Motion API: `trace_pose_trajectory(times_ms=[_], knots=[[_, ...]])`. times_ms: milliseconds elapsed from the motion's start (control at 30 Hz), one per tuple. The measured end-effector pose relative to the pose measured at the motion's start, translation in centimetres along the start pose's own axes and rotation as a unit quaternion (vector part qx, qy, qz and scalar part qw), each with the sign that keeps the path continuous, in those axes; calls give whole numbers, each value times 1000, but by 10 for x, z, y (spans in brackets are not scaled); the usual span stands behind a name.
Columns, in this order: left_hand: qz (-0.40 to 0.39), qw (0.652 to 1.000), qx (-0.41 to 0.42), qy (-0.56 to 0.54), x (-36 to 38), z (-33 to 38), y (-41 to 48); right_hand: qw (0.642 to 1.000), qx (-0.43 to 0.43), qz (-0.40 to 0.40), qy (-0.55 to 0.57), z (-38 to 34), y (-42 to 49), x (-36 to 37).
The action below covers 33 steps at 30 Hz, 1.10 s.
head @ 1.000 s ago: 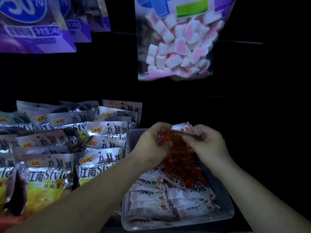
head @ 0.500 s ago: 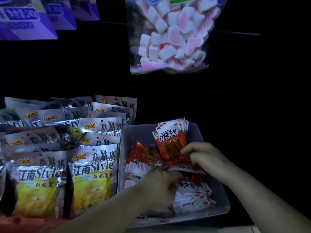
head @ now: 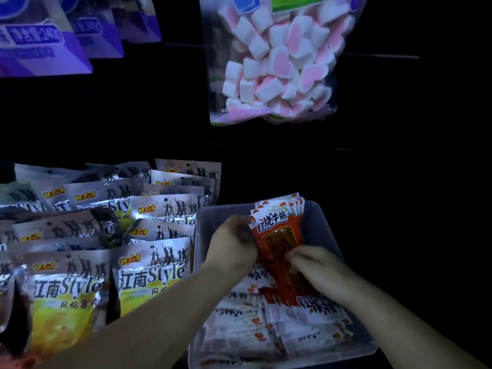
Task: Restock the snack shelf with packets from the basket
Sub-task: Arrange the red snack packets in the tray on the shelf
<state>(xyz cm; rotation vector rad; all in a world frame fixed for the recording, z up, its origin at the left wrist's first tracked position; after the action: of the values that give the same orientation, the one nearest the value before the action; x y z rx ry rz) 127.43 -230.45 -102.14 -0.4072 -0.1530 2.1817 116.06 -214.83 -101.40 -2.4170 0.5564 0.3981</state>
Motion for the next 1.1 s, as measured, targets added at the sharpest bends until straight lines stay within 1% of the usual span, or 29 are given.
trace_pose_trajectory(times_ms=[33, 133, 200, 267, 333, 367, 433, 500, 567, 600, 667, 800, 900, 1000, 1033, 1100], knots=[[3, 999, -18, -27, 1, -4, 12, 999, -9, 36, 8, 2, 6, 0], [-29, 997, -62, -46, 9, -10, 37, 982, -61, 175, 26, 3, 25, 2], [-40, 995, -67, -60, 18, -20, 45, 972, -80, 222, 17, 3, 32, 4], [-4, 997, -65, -29, 24, -28, 48, 966, -81, 244, 38, 5, 40, 2], [57, 996, -62, 2, 25, -33, 51, 965, -83, 244, 55, 8, 43, 1], [78, 995, -65, -7, 25, -32, 52, 966, -86, 237, 64, 8, 44, 1], [75, 993, -76, -57, 29, -26, 53, 966, -98, 223, 81, 7, 43, 3], [66, 992, -77, -79, 33, -26, 56, 966, -96, 223, 92, 7, 44, 4], [65, 993, -73, -64, 35, -26, 58, 963, -88, 237, 98, 9, 44, 2], [65, 995, -65, -40, 35, -26, 57, 962, -84, 243, 95, 11, 44, 1], [55, 998, -25, -7, 32, -27, 55, 963, -75, 246, 84, 10, 40, -1], [15, 992, 119, 51, 22, -20, 52, 963, -90, 237, 95, 5, 33, -4], [19, 980, 198, 12, 14, 0, 48, 958, -101, 242, 116, -2, 30, -4], [11, 977, 208, -46, 7, 24, 34, 959, -100, 222, 144, -10, 23, -5], [1, 978, 204, -53, 4, 30, 29, 961, -101, 211, 150, -13, 20, -5], [11, 981, 187, -51, -1, 40, 20, 959, -120, 208, 153, -22, 14, -5]])
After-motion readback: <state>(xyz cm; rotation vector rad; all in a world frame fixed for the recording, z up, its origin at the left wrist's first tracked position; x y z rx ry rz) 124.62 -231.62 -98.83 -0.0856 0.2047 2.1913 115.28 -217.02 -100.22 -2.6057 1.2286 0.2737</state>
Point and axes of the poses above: each hand's wrist, its own y-axis towards the middle knuckle, its own x-axis out of the palm, z = x × y, the point moved 1 cm from there along y, towards the middle knuckle, and after that the axes turned 8 degrees about -z, right-handed, at the moved point
